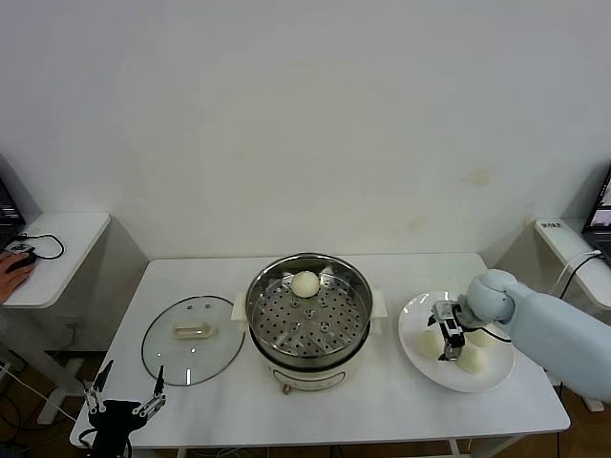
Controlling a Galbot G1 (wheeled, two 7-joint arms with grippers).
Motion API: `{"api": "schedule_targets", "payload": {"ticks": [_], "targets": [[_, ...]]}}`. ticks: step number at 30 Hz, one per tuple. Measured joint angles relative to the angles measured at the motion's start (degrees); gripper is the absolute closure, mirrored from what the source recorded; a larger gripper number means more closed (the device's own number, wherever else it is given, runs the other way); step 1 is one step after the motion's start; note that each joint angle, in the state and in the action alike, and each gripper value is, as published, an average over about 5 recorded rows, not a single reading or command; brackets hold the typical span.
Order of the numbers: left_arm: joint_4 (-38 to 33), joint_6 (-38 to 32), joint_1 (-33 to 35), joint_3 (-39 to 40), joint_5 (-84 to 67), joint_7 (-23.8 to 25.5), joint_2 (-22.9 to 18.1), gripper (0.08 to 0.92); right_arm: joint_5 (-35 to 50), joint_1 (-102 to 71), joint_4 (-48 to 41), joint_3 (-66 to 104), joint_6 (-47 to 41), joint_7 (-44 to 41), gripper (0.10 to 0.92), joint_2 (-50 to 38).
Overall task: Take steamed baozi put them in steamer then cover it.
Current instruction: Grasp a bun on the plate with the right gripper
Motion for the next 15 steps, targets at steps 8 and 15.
{"api": "schedule_targets", "payload": {"ticks": [8, 15], "targets": [[0.09, -0.11, 0.01, -0.1, -0.03, -0.06, -0.01, 0.177, -0.76, -0.2, -1.46, 0.14, -0.45, -0.5, 0.28, 1.32], [0.24, -0.17, 0.0, -0.26, -0.14, -0.11, 0.01, 0.177, -0.97, 0.44, -1.7, -0.08, -0.43, -1.65, 0.366, 1.19]]}}
